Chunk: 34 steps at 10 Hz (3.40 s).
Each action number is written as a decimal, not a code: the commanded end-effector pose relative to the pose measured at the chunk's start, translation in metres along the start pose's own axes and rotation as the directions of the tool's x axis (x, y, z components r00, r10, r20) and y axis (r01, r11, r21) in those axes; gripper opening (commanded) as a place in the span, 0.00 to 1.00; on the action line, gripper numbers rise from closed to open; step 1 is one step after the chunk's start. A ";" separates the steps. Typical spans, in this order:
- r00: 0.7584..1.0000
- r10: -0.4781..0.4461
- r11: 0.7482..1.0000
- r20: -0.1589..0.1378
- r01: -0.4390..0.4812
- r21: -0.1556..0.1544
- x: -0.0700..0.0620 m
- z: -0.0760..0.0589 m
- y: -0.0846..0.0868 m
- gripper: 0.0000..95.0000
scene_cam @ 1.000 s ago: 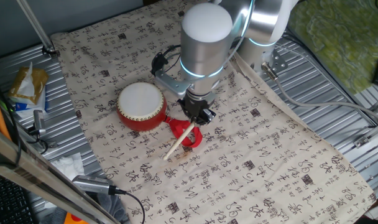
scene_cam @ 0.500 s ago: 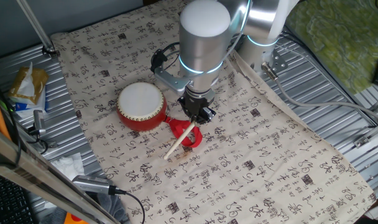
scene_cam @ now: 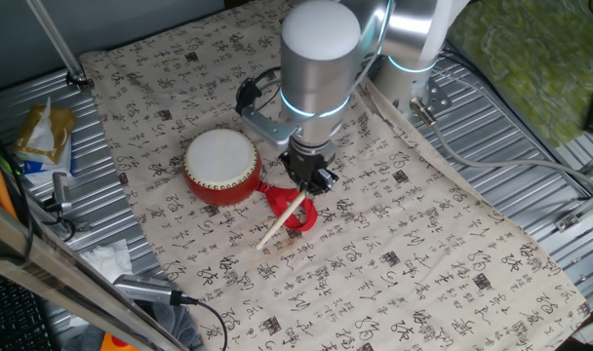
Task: Play the drum
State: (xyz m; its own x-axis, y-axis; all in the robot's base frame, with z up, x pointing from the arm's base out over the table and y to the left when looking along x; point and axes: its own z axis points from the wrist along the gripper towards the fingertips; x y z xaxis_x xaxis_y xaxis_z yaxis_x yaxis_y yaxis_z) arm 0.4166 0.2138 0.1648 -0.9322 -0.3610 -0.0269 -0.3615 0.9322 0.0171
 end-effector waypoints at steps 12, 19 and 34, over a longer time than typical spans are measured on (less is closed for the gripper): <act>0.992 0.113 0.993 0.053 -0.115 0.037 0.000 0.002 -0.001 0.00; 0.987 0.155 0.986 0.046 -0.157 0.048 0.001 0.001 -0.002 0.00; 1.000 -0.017 0.999 0.021 0.016 0.033 0.055 -0.016 -0.114 0.00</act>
State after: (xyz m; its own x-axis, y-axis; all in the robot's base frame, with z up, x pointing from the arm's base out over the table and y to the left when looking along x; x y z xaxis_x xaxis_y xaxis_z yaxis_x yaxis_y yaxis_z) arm 0.4055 0.0828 0.1780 -0.9271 -0.3718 -0.0465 -0.3714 0.9283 -0.0182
